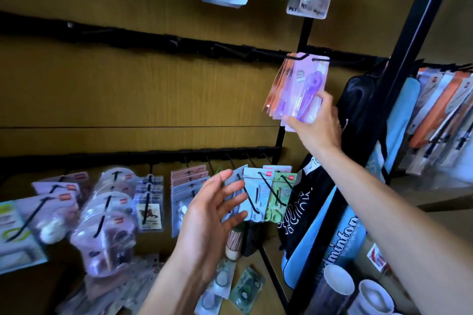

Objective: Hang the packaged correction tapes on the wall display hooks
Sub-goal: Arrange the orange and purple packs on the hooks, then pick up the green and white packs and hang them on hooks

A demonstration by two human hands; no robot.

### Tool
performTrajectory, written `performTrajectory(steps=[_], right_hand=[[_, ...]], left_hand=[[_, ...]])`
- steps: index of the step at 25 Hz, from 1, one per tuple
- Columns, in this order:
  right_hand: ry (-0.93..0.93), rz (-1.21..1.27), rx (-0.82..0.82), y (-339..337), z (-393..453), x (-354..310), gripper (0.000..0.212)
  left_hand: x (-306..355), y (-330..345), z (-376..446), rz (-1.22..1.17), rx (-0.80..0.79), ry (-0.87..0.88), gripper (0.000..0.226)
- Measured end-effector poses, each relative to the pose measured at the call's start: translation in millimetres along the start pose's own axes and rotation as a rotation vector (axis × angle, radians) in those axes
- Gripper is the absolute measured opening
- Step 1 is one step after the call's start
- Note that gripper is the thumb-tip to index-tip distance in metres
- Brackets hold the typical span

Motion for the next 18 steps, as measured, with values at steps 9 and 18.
performTrajectory(steps=[9, 18], right_hand=[[0.146, 0.329, 0.144, 17, -180, 97, 0.017], [0.747, -0.044, -0.926, 193, -383, 283, 0.021]], left_hand=[[-26, -39, -19, 0.388, 0.056, 0.064, 0.017], [-174, -253, -30, 0.827, 0.395, -0.378, 0.020]])
Point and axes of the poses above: each hand's wrist, its own z-axis towards the middle knuckle, its own y-axis out of the palm, x = y × z, the point moved 9 cm from there along z, towards the middle knuckle, and after that the axes turned 7 degrees about -z, right-handed, at the moved point
